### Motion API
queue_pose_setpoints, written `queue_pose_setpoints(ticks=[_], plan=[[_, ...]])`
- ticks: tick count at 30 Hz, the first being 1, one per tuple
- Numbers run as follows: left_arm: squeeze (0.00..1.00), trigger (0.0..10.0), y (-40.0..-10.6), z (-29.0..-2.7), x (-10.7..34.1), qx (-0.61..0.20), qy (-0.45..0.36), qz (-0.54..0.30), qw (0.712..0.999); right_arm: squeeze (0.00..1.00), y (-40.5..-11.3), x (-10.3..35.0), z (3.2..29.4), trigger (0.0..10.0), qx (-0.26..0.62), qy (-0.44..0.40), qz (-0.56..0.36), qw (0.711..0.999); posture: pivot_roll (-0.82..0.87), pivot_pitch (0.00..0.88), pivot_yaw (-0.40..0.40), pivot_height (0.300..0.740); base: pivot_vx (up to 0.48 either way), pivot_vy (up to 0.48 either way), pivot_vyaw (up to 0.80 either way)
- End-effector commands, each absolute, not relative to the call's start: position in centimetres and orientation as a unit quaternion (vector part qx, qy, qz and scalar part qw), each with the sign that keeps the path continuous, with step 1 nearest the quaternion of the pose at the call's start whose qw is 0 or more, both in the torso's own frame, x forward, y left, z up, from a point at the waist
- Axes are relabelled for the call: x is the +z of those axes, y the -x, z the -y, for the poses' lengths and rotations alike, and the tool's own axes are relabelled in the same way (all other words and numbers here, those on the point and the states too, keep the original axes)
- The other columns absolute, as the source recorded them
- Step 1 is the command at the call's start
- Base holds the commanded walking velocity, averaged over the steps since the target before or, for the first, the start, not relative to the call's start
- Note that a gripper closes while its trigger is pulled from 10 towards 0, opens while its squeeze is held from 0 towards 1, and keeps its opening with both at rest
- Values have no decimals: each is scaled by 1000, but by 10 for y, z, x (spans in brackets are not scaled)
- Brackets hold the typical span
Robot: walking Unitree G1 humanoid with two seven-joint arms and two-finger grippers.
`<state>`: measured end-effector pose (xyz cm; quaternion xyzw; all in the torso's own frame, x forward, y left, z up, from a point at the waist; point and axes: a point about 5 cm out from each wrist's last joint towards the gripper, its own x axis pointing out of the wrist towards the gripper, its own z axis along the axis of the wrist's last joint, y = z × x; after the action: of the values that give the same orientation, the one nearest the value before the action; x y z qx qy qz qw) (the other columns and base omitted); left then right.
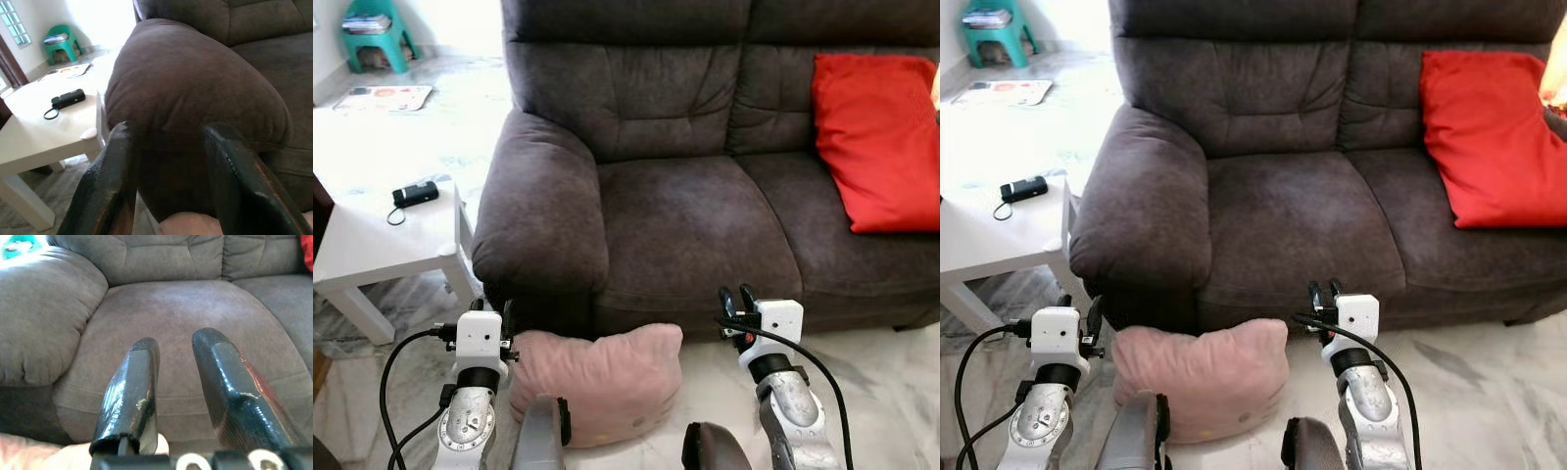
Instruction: Move the pillow to the sofa from floor
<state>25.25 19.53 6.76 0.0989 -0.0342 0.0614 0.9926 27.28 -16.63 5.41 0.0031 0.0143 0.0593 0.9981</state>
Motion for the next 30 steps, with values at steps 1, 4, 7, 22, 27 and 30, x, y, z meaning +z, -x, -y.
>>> queue_pose_setpoints(ticks=[1, 4, 7, 22, 27, 30], plan=[[0, 10000, -253, -194, 63, 56, -100, 20, 993, 0, -273, 54, 165, 10000, 62, -6, -13, 998, 36, 76, -31, 559, 0, 0, 0], [0, 10000, -253, -194, 63, 55, -101, 20, 993, 0, -273, 53, 165, 10000, 61, -3, -15, 998, 34, 76, -31, 559, 0, 0, 0], [0, 10000, -253, -193, 63, 55, -101, 20, 993, 0, -273, 53, 166, 10000, 58, -2, -17, 998, 35, 78, -32, 559, 0, 0, 0], [0, 10000, -256, -192, 62, 50, -99, 16, 994, 0, -272, 54, 163, 10000, 84, 10, -8, 996, 33, 77, -32, 559, 0, 0, 423], [0, 10000, -256, -192, 62, 48, -99, 15, 994, 0, -271, 54, 161, 10000, 89, 8, -10, 996, 35, 81, -32, 559, 0, 0, 721], [0, 10000, -256, -192, 62, 46, -98, 14, 994, 0, -271, 53, 161, 10000, 89, 5, -13, 996, 35, 83, -31, 559, 0, 0, 292]])
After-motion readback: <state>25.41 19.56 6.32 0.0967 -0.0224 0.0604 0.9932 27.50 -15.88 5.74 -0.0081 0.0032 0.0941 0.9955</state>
